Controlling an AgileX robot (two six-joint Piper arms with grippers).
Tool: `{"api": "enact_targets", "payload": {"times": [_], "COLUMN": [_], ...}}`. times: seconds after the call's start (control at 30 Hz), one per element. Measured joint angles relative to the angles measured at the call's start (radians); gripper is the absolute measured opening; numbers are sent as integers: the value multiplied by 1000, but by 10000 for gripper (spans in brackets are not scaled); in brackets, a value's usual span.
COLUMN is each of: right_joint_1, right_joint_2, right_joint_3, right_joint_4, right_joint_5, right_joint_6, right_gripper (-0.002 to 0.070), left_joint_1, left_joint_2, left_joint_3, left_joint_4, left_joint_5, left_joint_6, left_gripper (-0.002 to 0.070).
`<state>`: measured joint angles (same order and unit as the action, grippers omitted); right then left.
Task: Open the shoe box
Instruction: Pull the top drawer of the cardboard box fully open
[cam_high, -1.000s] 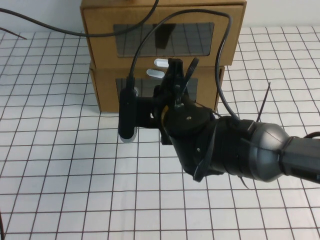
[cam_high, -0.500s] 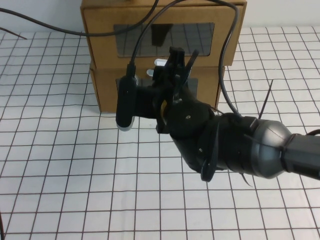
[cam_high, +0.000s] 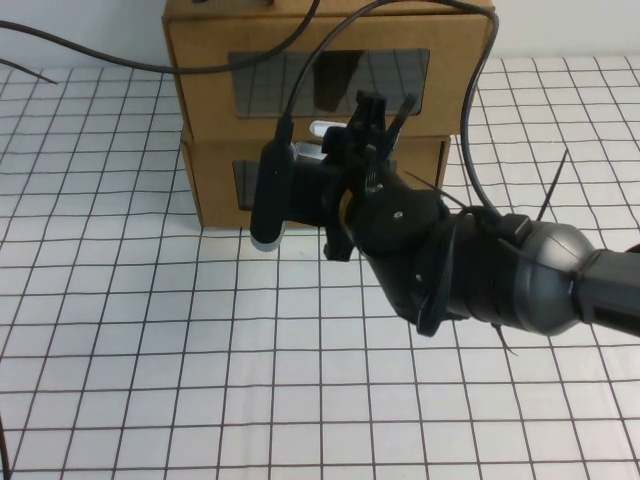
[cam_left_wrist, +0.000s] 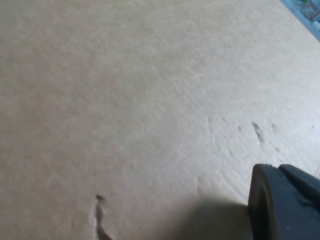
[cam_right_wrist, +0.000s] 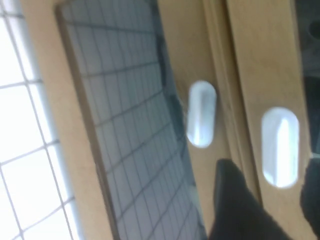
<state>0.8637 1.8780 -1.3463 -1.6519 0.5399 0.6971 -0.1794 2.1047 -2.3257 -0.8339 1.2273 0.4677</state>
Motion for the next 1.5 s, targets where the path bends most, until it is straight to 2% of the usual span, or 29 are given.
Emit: {"api": "enact_targets", "payload": {"times": [0.5, 1.33, 1.5], "right_joint_1": [-12, -39, -39], "right_joint_2": [124, 141, 142], "right_joint_3": [-154, -158, -158], "right_joint_4": [-5, -12, -12], "right_joint_5": [2, 45, 51], "right_joint_6": [-14, -68, -68], "right_gripper": [270, 252, 200], "left_joint_1": [0, 0, 0], "left_joint_2": [1, 1, 1], "left_joint_3": [0, 0, 0], "left_joint_4": [-7, -7, -7], "left_joint_5": [6, 6, 6], "left_joint_6": [-5, 5, 5], "left_gripper": [-5, -5, -5]}}
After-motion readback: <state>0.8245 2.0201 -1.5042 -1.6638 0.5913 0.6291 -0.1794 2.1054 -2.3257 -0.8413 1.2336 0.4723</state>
